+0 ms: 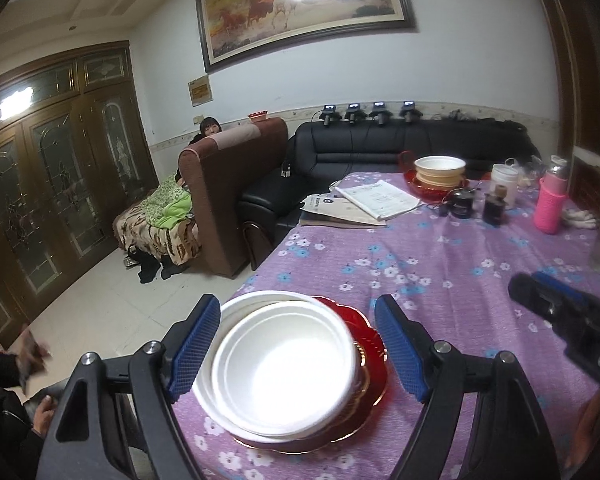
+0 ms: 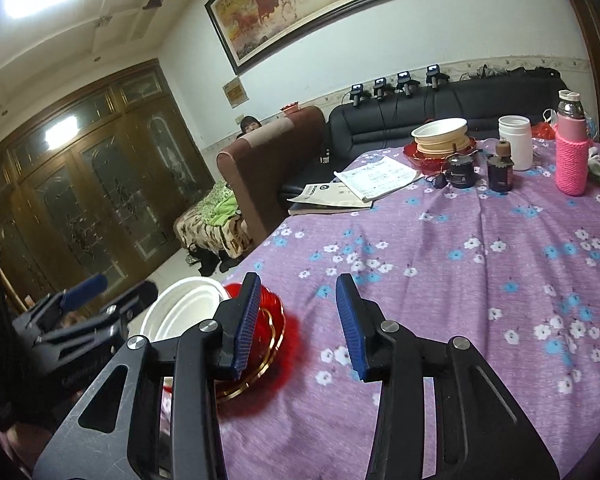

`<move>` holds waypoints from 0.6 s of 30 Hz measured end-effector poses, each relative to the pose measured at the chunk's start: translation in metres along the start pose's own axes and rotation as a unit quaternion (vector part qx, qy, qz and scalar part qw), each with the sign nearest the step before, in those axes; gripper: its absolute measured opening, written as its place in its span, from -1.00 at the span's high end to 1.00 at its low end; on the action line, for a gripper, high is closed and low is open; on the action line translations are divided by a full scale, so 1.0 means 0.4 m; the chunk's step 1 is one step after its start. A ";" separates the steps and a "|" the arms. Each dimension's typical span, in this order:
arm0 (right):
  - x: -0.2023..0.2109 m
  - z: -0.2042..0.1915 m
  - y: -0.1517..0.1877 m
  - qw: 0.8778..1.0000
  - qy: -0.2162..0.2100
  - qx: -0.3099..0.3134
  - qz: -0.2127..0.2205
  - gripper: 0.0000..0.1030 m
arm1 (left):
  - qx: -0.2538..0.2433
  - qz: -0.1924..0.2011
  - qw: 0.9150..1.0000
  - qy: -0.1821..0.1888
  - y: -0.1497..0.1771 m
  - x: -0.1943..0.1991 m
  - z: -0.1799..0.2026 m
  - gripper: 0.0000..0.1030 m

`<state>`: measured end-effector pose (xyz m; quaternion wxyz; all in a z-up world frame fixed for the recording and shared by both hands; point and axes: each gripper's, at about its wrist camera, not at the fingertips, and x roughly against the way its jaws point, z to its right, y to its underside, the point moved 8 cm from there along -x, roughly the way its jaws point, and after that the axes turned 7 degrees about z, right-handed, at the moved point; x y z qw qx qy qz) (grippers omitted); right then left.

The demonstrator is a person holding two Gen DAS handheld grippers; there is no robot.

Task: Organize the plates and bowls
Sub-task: 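Open both grippers to release the white foam bowl, then withdraw both grippers up from the stacked bowls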

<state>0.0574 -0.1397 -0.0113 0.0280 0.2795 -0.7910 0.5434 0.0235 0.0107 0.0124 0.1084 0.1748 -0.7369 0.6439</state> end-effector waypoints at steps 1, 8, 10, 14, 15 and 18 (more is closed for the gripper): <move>0.009 0.002 0.003 1.000 -0.003 0.000 0.003 0.24 | 0.001 0.001 1.000 -0.003 0.001 0.004 0.001 -0.55; 0.019 -0.017 0.027 1.000 -0.023 0.001 -0.004 0.24 | 0.012 -0.016 1.000 -0.017 0.022 0.004 -0.014 -0.57; 0.013 -0.034 0.035 1.000 -0.030 0.006 -0.007 0.24 | 0.015 -0.021 1.000 -0.018 0.028 0.001 -0.017 -0.57; 0.000 -0.067 0.051 0.999 -0.040 0.016 -0.015 0.23 | 0.024 -0.029 0.999 -0.004 0.038 -0.002 -0.023 -0.61; -0.004 -0.072 0.055 0.999 -0.042 0.017 -0.017 0.23 | 0.025 -0.031 0.999 -0.003 0.042 -0.004 -0.027 -0.64; -0.018 -0.088 0.065 0.998 -0.046 0.021 -0.024 0.23 | 0.033 -0.039 0.999 0.003 0.050 -0.013 -0.039 -0.68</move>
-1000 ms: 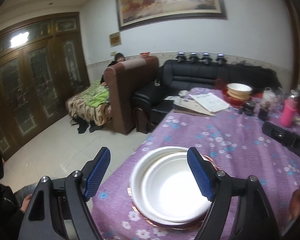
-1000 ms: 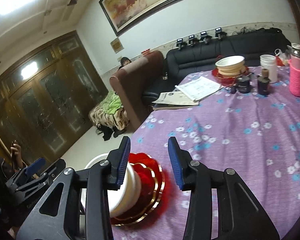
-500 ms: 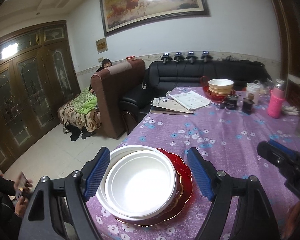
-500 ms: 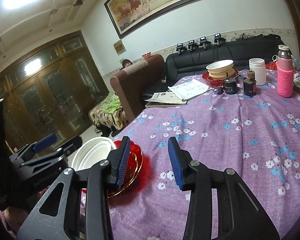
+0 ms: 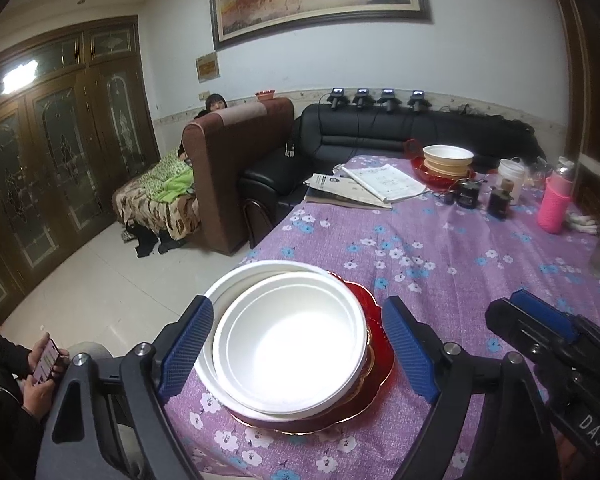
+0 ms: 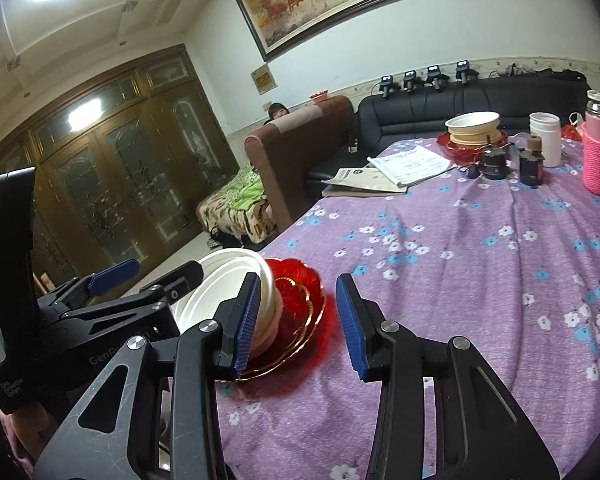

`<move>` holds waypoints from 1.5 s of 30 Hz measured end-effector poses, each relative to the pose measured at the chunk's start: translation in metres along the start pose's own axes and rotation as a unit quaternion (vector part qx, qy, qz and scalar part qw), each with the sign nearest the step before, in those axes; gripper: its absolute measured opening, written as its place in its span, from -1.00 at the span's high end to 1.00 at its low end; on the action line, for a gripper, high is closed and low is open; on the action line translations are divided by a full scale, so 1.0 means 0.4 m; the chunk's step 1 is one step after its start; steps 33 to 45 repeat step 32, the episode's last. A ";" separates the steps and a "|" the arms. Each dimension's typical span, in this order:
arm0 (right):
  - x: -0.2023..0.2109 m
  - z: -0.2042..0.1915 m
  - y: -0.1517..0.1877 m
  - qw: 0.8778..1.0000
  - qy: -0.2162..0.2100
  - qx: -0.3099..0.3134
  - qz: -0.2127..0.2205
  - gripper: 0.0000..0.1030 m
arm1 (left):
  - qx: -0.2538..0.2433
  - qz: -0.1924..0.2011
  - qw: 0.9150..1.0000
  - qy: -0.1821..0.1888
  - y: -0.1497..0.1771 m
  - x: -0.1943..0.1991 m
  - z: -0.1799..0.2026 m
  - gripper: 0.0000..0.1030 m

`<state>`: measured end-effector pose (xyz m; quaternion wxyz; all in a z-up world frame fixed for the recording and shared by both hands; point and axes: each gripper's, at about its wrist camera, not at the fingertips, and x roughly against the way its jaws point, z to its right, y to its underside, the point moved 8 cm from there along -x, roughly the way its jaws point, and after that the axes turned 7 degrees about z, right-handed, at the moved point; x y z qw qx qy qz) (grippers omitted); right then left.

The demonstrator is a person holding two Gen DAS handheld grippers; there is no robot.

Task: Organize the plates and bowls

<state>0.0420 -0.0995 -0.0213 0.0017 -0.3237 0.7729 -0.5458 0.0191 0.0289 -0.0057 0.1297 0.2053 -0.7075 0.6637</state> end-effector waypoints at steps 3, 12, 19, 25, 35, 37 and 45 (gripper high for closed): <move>-0.015 -0.010 0.008 1.000 -0.003 -0.002 -0.007 0.23 | 0.012 -0.020 1.000 0.006 0.013 -0.018 -0.012 -0.81; -0.052 -0.029 0.029 1.000 -0.008 -0.002 -0.026 0.23 | 0.046 -0.016 0.999 -0.015 0.016 -0.026 -0.067 -0.99; -0.061 -0.053 0.033 0.999 -0.017 0.002 -0.028 0.23 | 0.057 -0.011 0.998 -0.016 0.017 -0.033 -0.092 -0.99; -0.063 -0.084 0.031 0.999 -0.028 0.011 -0.023 0.23 | 0.058 -0.007 0.998 -0.021 0.015 -0.032 -0.096 -0.99; -0.065 -0.114 0.030 0.999 -0.028 0.030 -0.012 0.23 | 0.061 0.008 0.998 -0.018 0.006 -0.024 -0.106 -0.99; -0.065 -0.114 0.030 0.999 -0.028 0.030 -0.012 0.23 | 0.061 0.008 0.998 -0.018 0.006 -0.024 -0.106 -0.99; -0.065 -0.114 0.030 0.999 -0.028 0.030 -0.012 0.23 | 0.061 0.008 0.998 -0.018 0.006 -0.024 -0.106 -0.99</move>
